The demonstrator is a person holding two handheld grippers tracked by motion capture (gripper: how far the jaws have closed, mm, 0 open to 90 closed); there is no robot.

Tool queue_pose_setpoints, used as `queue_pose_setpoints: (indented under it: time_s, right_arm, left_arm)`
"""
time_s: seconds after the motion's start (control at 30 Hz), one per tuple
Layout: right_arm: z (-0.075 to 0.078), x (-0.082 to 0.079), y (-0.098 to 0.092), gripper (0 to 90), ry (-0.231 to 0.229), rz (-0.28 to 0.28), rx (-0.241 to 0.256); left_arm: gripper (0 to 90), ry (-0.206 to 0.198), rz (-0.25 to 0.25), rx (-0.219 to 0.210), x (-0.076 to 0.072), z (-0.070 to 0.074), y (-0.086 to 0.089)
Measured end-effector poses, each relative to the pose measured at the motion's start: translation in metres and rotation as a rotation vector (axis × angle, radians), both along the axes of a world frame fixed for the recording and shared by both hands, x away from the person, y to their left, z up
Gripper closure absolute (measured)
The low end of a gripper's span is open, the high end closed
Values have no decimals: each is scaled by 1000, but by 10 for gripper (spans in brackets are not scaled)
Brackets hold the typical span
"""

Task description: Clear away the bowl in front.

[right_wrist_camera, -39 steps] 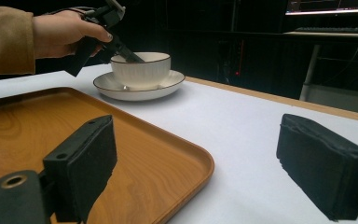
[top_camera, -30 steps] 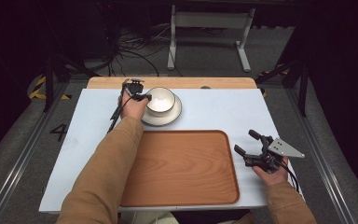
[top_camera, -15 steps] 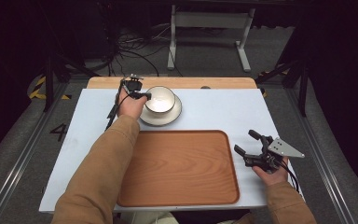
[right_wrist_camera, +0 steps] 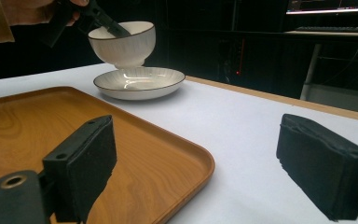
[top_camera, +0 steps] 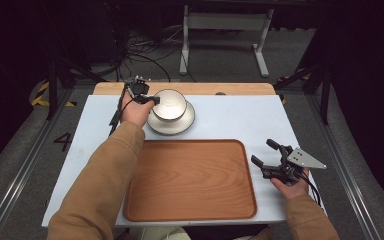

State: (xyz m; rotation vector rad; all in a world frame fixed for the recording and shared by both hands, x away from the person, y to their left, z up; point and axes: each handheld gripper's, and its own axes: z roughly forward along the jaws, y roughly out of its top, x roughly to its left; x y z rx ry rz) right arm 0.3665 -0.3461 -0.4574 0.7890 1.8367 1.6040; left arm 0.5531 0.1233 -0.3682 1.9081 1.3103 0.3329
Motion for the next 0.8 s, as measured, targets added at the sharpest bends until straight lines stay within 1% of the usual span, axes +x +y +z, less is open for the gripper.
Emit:
queue_pose_setpoints:
  time_s: [0.17,0.23,0.27,0.33,0.37,0.4,0.5,0.53,0.63,0.7,0.73,0.8]
  right_arm:
    - [0,0,0,126,0,0,-2]
    - [0,0,0,126,0,1,-2]
    - [0,0,0,126,0,1,-2]
    - [0,0,0,126,1,0,-3]
    - [0,0,0,126,0,0,-3]
    - [0,0,0,126,0,0,-3]
    - [0,0,0,126,0,-1,-4]
    - [0,0,0,126,0,-1,-4]
    - [0,0,0,125,0,-1,-4]
    - [0,0,1,126,1,-1,-3]
    - [0,0,1,125,0,-1,-3]
    - [0,0,1,126,1,-1,-3]
  left_arm:
    - [816,-2,-26,-7,-8,9,3]
    - [816,-1,-54,0,-13,12,4]
    - [816,-1,-54,0,-13,12,4]
    - [816,-10,-85,2,-18,14,4]
    - [816,-14,-93,4,-20,15,4]
    - [816,-15,-107,-5,-23,15,4]
    - [815,-22,-143,-5,-31,18,3]
    - [815,-22,-147,-8,-33,19,3]
    - [815,-22,-187,-8,-41,22,1]
    - [815,-26,-200,-8,-45,23,0]
    - [815,-36,-210,-5,-48,24,-1]
    - [815,-30,-225,-7,-53,26,-3]
